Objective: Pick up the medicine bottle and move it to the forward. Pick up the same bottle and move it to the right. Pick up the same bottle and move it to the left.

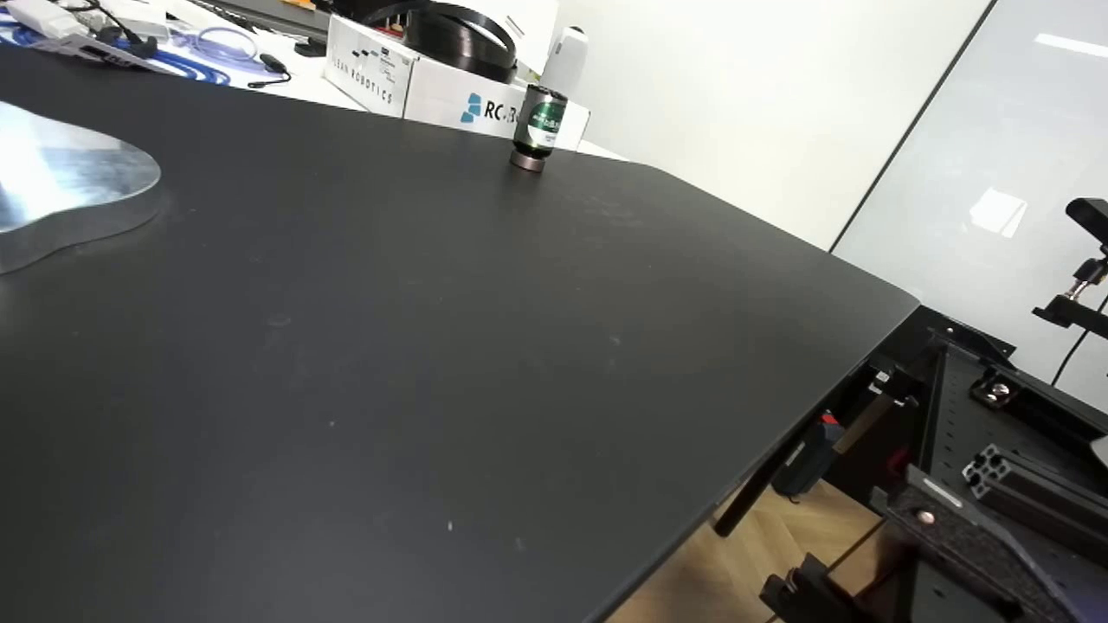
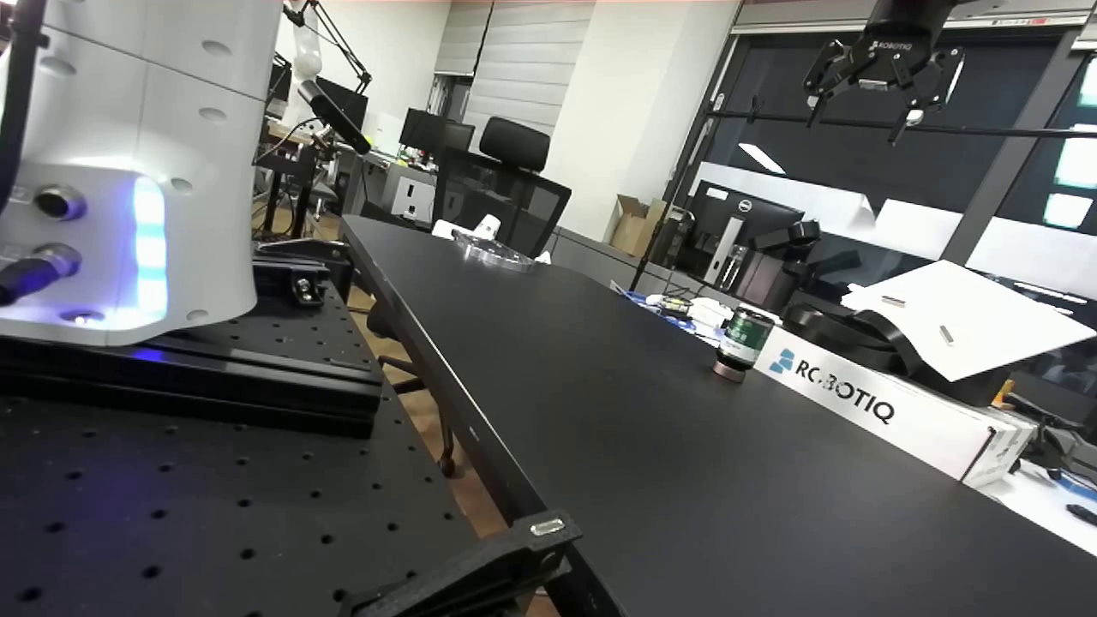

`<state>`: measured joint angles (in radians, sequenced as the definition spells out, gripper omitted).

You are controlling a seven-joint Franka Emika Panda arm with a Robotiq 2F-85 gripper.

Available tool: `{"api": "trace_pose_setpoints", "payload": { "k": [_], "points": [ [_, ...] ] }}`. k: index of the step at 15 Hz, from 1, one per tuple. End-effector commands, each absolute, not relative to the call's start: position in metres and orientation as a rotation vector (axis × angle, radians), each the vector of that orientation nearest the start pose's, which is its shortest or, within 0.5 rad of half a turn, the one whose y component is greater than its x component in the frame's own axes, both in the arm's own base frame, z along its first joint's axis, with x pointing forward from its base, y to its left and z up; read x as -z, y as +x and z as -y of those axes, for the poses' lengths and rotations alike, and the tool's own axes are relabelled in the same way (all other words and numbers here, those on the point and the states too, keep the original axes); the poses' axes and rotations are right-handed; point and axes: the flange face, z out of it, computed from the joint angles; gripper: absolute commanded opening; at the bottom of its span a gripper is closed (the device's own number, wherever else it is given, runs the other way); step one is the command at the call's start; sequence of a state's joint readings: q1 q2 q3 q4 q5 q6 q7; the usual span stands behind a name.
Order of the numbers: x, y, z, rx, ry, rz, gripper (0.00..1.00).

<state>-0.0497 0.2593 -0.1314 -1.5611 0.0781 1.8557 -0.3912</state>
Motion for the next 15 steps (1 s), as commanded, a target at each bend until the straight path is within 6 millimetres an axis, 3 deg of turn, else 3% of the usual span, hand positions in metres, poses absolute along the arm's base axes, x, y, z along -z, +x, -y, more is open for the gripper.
{"api": "trace_pose_setpoints", "payload": {
  "k": [1, 5, 8, 15],
  "points": [
    [-0.499, 0.651, 0.097, 0.115, -3.095, 0.311, 1.00],
    [-0.491, 0.680, 0.073, 0.194, -3.081, 0.369, 1.00],
    [-0.467, 0.702, 0.057, 0.231, -3.086, 0.424, 1.00],
    [-0.398, 0.744, 0.062, 0.386, -3.088, 0.363, 1.00]
  ]
}}
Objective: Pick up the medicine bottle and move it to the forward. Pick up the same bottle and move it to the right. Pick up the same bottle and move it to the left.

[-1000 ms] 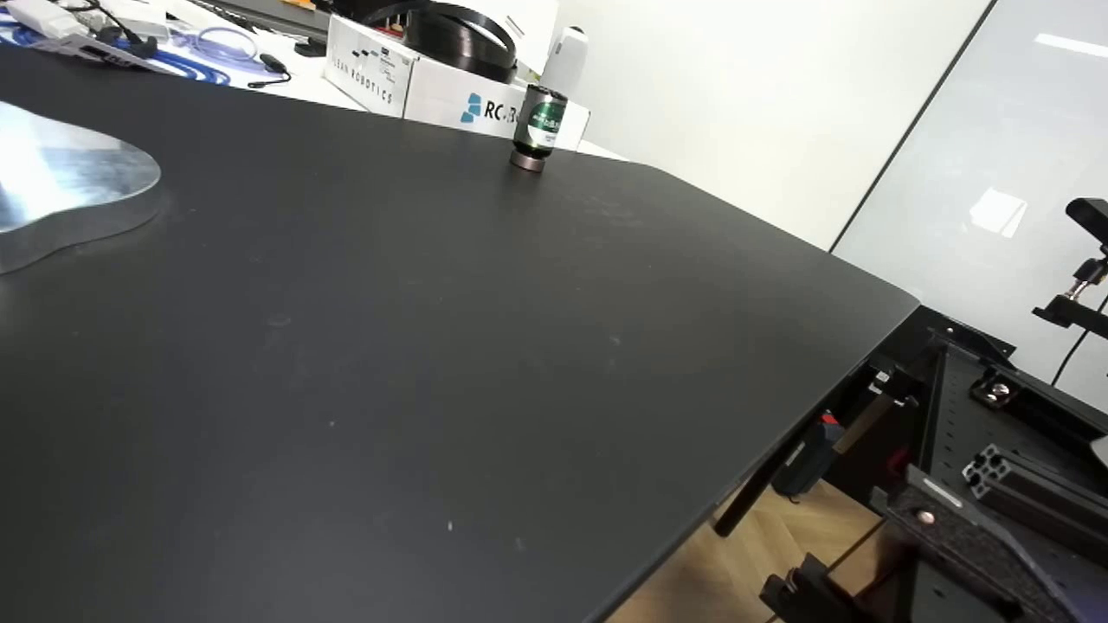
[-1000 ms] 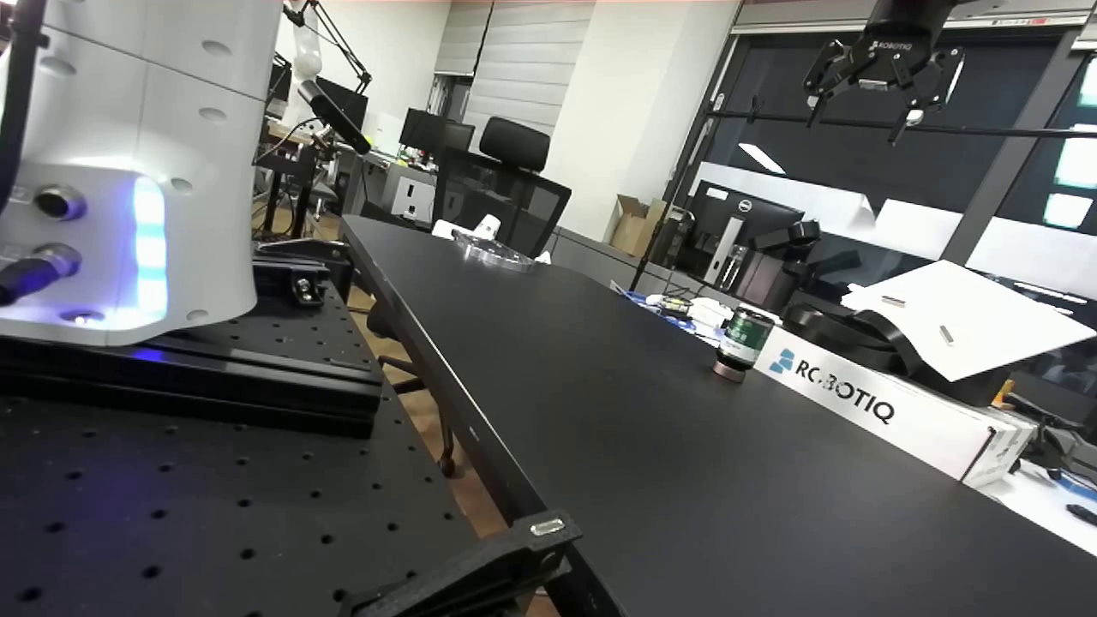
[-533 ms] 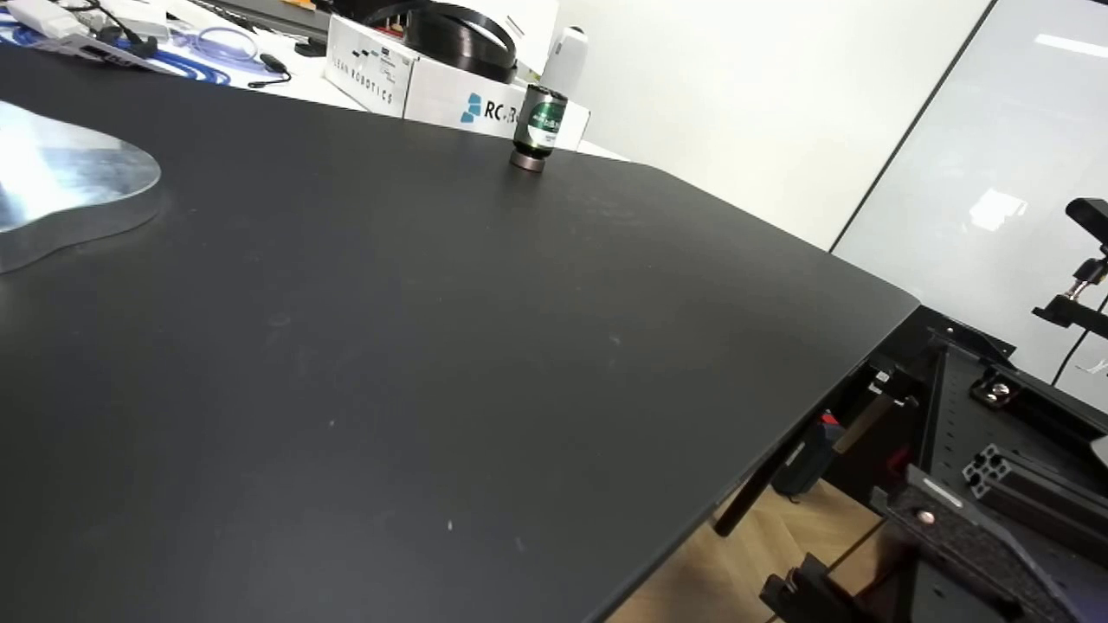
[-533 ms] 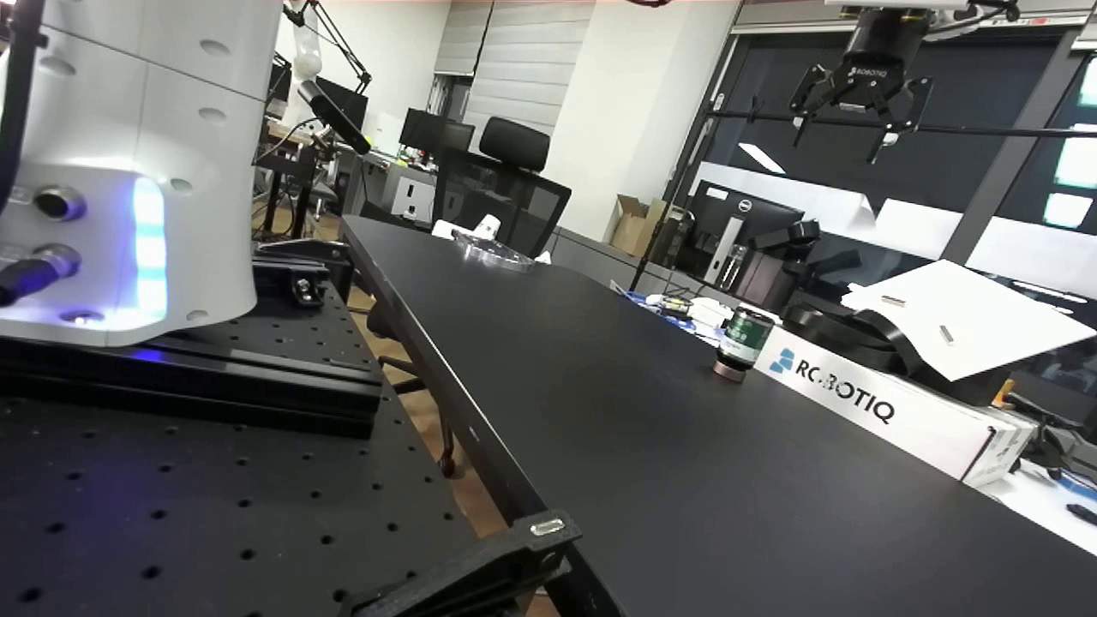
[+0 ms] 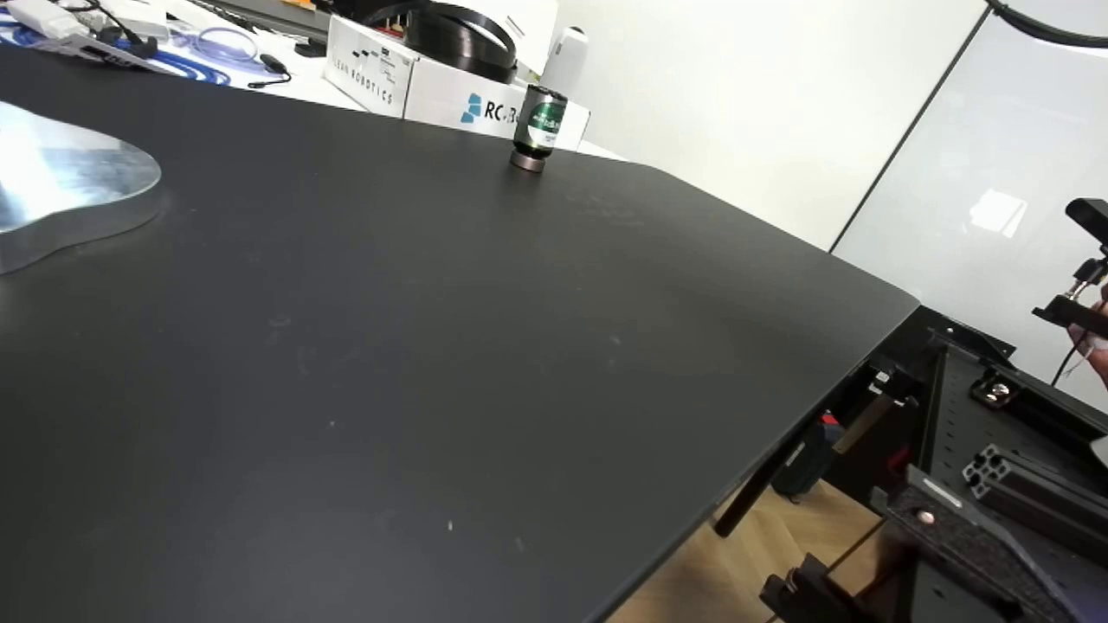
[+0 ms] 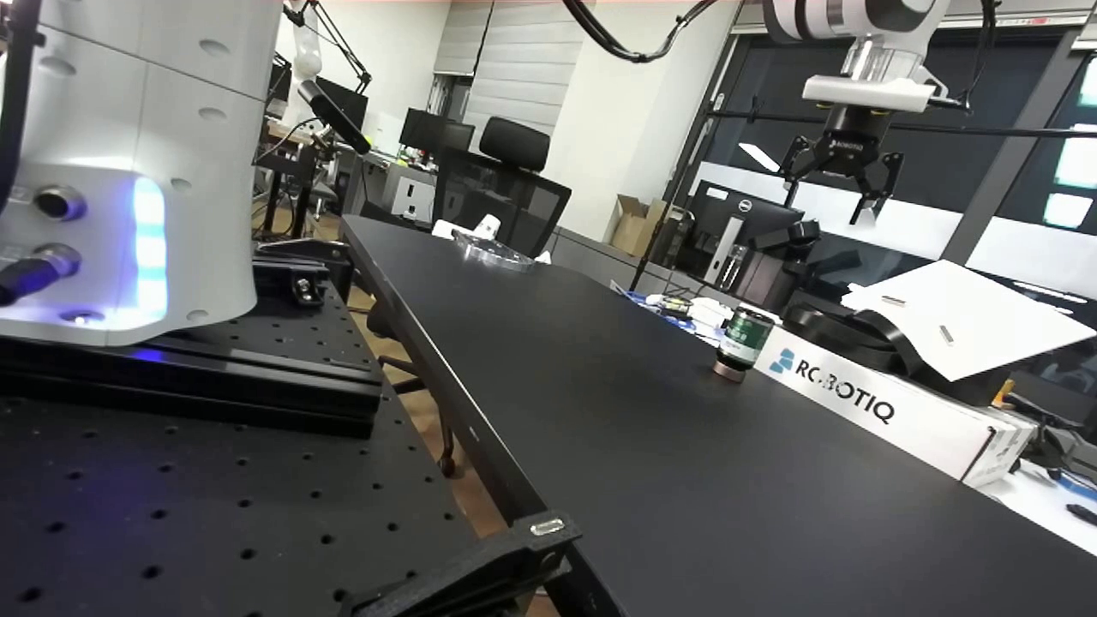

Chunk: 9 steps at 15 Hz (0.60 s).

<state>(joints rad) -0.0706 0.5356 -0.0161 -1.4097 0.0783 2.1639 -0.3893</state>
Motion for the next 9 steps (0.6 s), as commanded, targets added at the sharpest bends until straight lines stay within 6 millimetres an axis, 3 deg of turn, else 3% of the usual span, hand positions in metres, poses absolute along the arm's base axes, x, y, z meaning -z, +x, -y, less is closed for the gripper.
{"api": "trace_pose_setpoints", "payload": {
  "k": [1, 9],
  "points": [
    [-0.387, 0.746, 0.063, 0.377, -3.089, 0.360, 1.00],
    [-0.321, 0.748, 0.050, 0.256, -3.068, 0.364, 1.00]
  ]
}}
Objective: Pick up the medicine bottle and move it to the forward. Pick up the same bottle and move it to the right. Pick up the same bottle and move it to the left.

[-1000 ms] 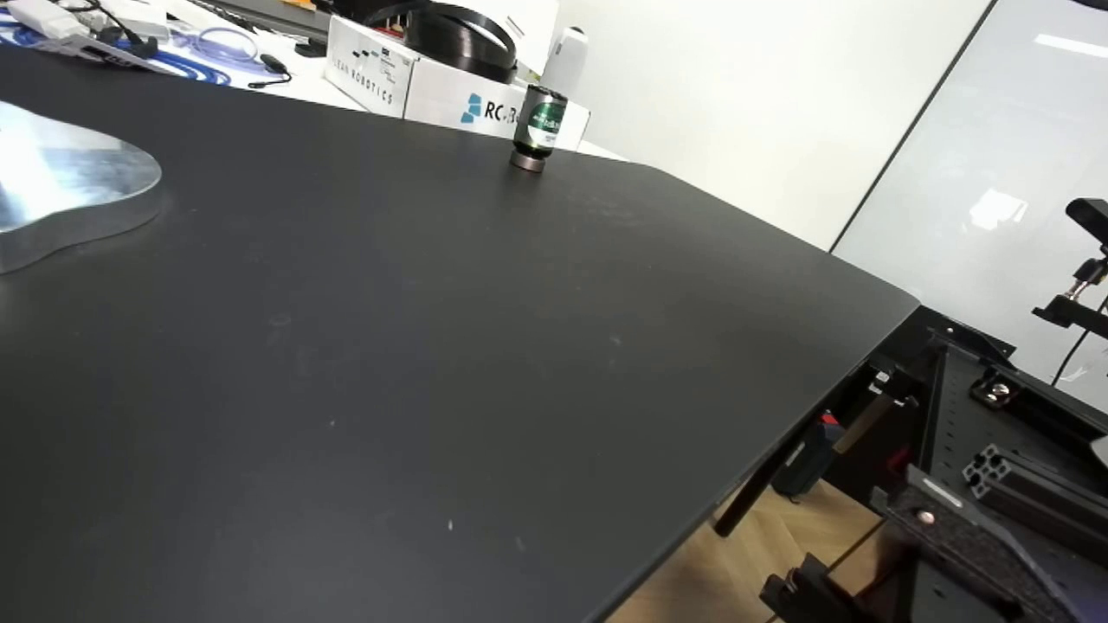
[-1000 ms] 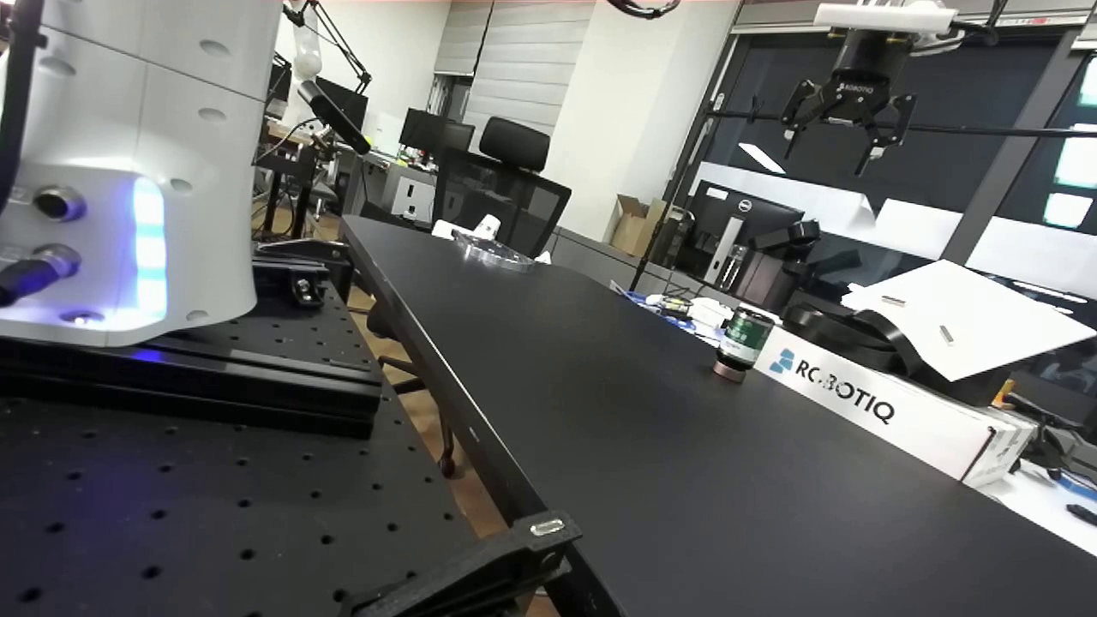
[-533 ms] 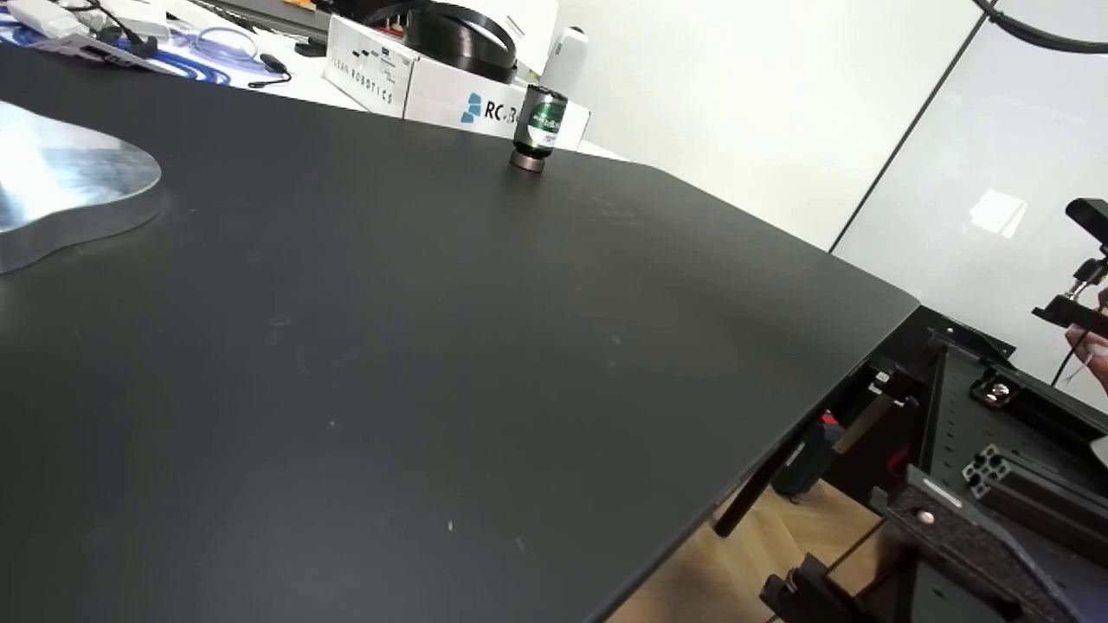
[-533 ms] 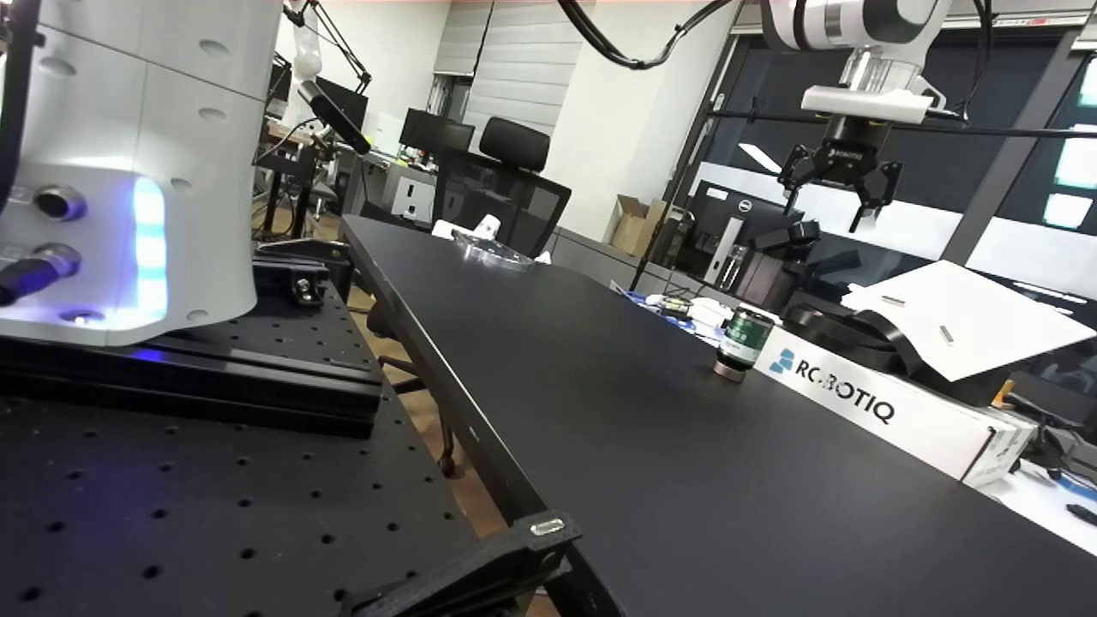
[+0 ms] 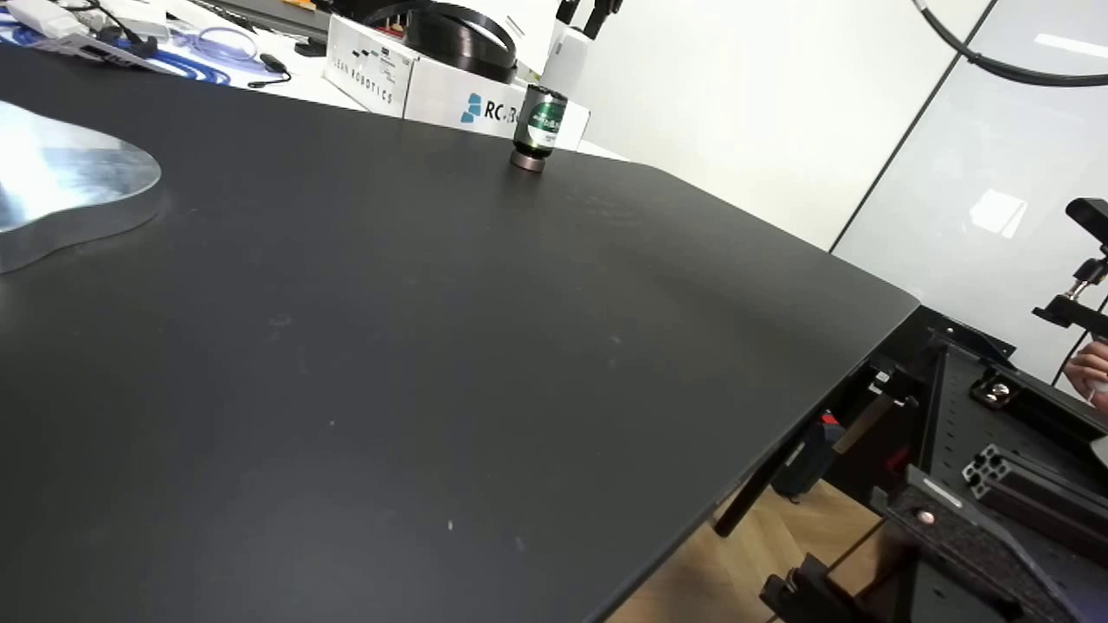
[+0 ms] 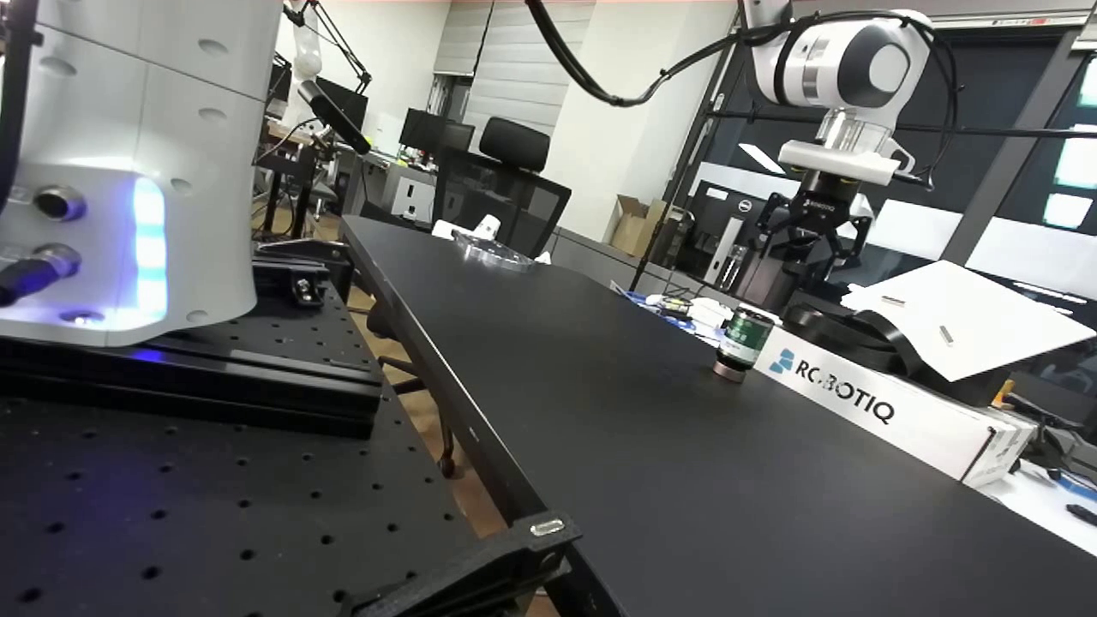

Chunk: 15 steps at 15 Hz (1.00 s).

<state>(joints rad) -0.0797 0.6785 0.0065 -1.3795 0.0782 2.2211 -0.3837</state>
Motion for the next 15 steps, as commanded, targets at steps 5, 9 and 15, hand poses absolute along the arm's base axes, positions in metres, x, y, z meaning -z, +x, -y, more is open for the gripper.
{"api": "trace_pose_setpoints", "payload": {
  "k": [5, 9, 15],
  "points": [
    [-0.291, 0.748, 0.045, 0.194, -3.052, 0.347, 1.00],
    [-0.270, 0.748, 0.044, 0.158, -3.047, 0.326, 1.00],
    [-0.252, 0.750, 0.043, 0.149, -3.052, 0.314, 1.00]
  ]
}}
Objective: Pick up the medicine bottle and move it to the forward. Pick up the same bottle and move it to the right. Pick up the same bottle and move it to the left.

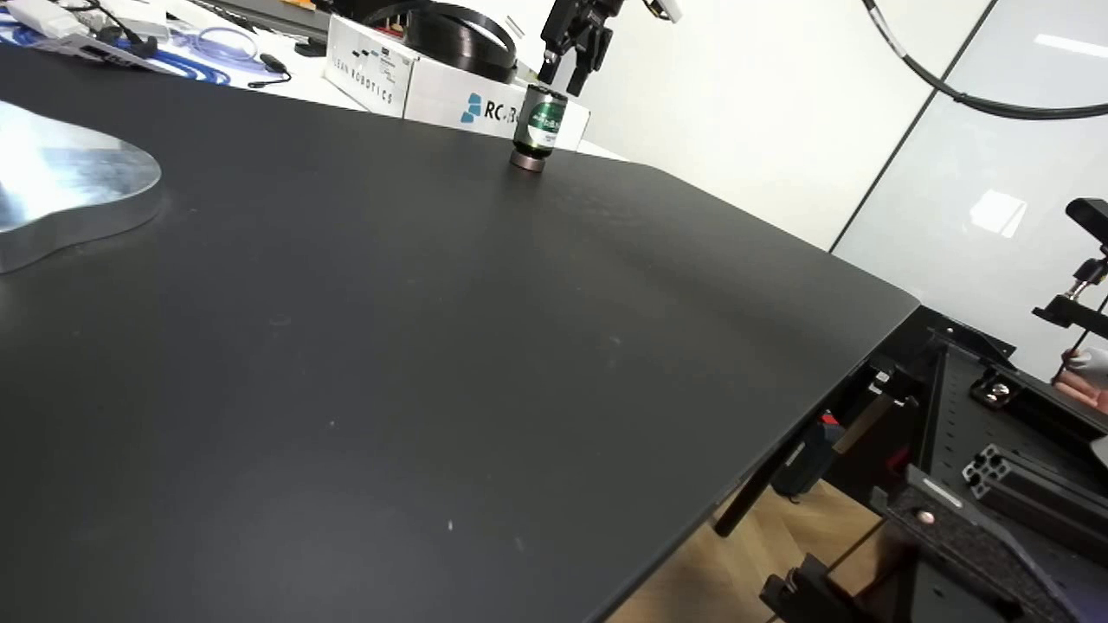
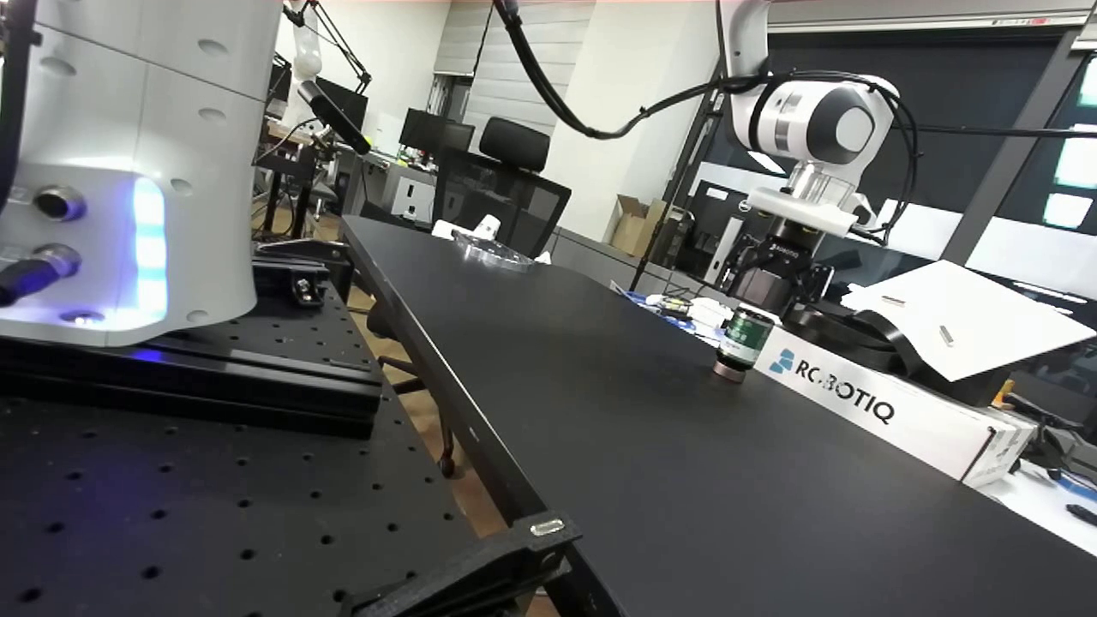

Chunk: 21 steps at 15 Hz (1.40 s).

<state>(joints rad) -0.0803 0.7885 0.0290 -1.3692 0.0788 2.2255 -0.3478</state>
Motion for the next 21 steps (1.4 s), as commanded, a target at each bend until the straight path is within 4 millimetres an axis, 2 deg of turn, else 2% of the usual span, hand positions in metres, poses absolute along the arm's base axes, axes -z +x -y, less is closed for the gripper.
{"api": "trace_pose_setpoints", "payload": {
  "k": [1, 3, 4, 5, 6, 9, 12, 16, 21],
  "points": [
    [-0.250, 0.751, 0.044, 0.162, -3.060, 0.311, 1.00],
    [-0.246, 0.754, 0.044, 0.189, -3.067, 0.310, 1.00],
    [-0.244, 0.754, 0.044, 0.210, -3.074, 0.308, 0.75],
    [-0.242, 0.755, 0.044, 0.222, -3.073, 0.311, 0.74],
    [-0.240, 0.755, 0.044, 0.234, -3.074, 0.309, 0.68],
    [-0.240, 0.751, 0.045, 0.211, -3.056, 0.287, 0.46],
    [-0.254, 0.739, 0.046, 0.088, -3.059, 0.278, 0.45],
    [-0.294, 0.710, 0.051, -0.055, -3.058, 0.337, 0.45],
    [-0.334, 0.648, 0.062, -0.108, -3.120, 0.492, 0.45]
  ]
}}
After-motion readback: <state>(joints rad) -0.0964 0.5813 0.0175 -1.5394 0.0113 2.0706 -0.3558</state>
